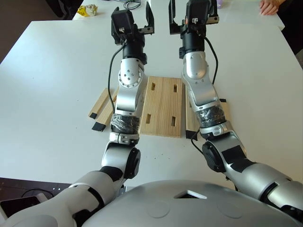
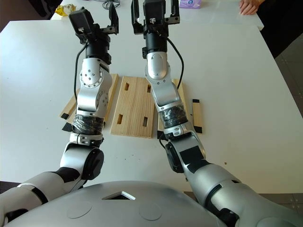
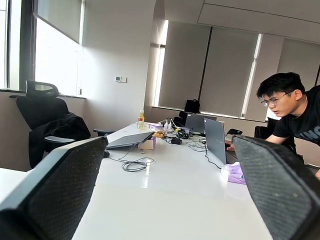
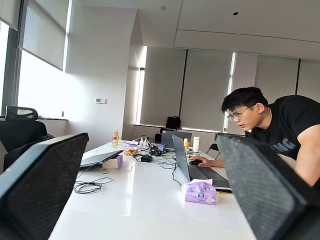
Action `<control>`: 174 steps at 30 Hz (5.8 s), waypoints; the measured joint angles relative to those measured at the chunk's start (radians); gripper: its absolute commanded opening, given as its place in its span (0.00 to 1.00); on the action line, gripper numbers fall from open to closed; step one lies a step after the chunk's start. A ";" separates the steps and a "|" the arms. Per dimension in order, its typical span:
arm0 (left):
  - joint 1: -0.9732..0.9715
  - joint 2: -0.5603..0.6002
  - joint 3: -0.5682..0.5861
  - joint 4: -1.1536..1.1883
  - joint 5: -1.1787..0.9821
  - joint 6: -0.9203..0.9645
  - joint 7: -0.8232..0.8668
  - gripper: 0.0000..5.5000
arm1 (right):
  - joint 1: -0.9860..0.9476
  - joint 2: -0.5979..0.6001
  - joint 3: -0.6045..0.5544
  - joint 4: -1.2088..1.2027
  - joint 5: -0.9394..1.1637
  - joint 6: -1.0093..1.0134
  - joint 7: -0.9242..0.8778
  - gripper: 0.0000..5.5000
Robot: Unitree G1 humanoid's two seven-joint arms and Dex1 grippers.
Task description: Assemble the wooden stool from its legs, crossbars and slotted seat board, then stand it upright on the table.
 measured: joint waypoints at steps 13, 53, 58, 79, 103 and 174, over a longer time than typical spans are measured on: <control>0.092 0.036 0.011 -0.188 0.000 0.189 -0.025 0.83 | 0.076 0.011 0.024 -0.172 -0.003 0.120 0.032 0.85; 0.518 0.767 0.244 0.143 -0.249 0.210 -0.993 0.79 | 0.120 -0.134 -0.122 -0.151 0.054 0.213 0.169 0.85; 0.518 0.762 0.219 0.155 -0.263 0.218 -1.038 0.79 | 0.129 -0.134 -0.119 -0.154 0.052 0.213 0.171 0.85; 0.521 0.833 0.168 0.253 -0.221 0.208 -1.118 0.79 | 0.183 -0.118 -0.114 -0.196 0.046 0.214 0.160 0.85; 0.565 0.874 0.140 0.154 -0.232 0.317 -1.064 0.24 | 0.227 -0.084 -0.120 -0.240 0.044 0.236 0.108 0.85; 0.249 0.616 0.083 -0.446 -0.887 0.581 -1.205 0.24 | -0.080 -0.553 -0.198 -0.318 1.184 1.082 1.416 0.27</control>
